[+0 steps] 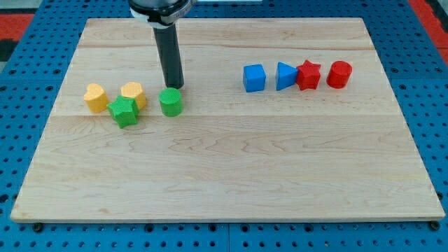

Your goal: Make a horizontal line with the yellow heart yellow pentagon and green circle

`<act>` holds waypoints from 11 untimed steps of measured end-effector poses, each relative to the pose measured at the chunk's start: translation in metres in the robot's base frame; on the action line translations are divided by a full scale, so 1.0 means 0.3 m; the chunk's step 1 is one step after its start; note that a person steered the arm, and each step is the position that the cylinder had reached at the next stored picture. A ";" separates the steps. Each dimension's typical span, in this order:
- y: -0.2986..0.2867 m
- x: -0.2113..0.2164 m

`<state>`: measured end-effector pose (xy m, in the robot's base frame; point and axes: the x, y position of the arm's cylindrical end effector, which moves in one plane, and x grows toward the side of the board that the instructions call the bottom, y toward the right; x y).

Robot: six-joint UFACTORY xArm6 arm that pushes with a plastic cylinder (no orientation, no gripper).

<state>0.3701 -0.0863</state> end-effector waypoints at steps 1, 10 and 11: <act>0.140 0.025; 0.020 0.254; 0.033 0.232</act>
